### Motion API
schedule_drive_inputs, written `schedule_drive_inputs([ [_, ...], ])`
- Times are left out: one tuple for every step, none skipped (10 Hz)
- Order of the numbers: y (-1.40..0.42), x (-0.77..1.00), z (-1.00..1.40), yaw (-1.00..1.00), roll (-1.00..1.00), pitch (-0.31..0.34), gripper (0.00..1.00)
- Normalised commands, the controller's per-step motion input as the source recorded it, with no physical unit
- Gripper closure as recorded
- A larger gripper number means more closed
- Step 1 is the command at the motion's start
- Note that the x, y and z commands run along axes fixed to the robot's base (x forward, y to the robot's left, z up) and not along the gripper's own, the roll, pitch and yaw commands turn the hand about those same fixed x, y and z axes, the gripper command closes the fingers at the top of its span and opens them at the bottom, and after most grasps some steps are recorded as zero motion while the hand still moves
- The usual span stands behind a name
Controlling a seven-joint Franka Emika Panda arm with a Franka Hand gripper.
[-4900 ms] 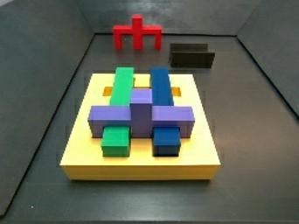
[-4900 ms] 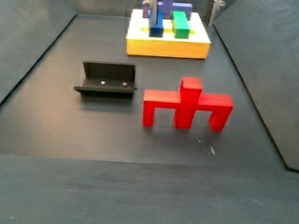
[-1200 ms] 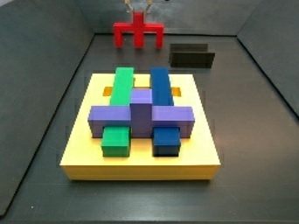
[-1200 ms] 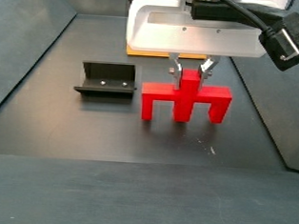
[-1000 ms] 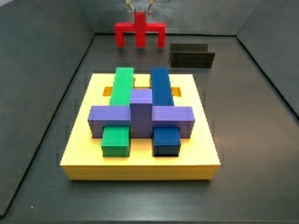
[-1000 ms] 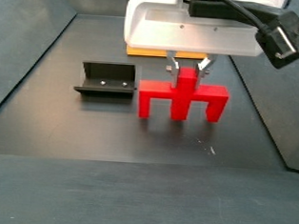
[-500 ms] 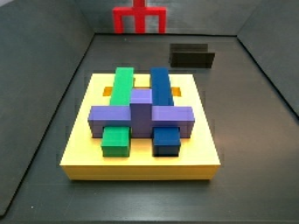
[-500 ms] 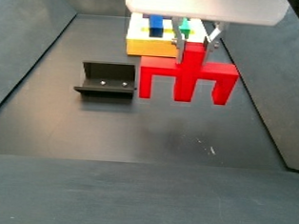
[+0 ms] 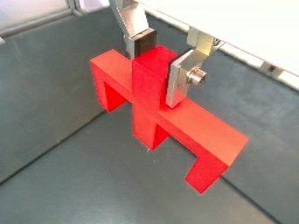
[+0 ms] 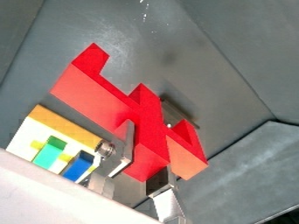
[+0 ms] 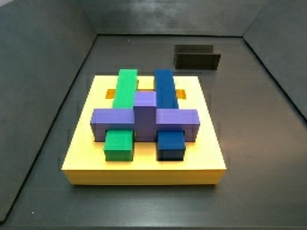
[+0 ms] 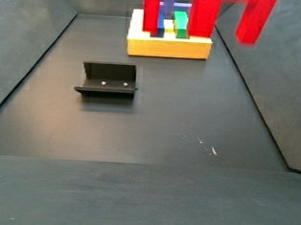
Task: Pick up the red object. Move up. Move to above the board. Insert the red object.
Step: Move to above the board.
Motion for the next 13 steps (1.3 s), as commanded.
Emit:
schedule_drive_inputs([
  [0.00,0.04,0.23,0.00,0.00,0.083,1.00],
  [-1.40,0.09,0.17,-0.03,-0.09,0.374,1.00],
  [-1.40,0.09,0.16,-0.03,-0.07,0.354,1.00],
  [-1.40,0.09,0.16,0.00,-0.01,0.288,1.00],
  [-1.40,0.10,0.17,0.01,-0.04,0.186,1.00],
  [-1.40,0.11,0.17,0.00,0.00,0.126,1.00],
  [-1.40,0.11,0.17,0.01,0.00,0.108,1.00],
  [-1.40,0.12,0.18,0.01,-0.02,0.105,1.00],
  [-1.40,0.13,0.18,0.01,-0.01,0.111,1.00],
  [-1.40,0.16,0.18,0.01,0.01,0.127,1.00],
  [-1.40,0.19,0.19,0.01,0.00,0.148,1.00],
  [-1.40,0.24,0.21,0.01,0.01,0.163,1.00],
  [-0.66,0.13,0.10,0.01,0.02,0.162,1.00],
])
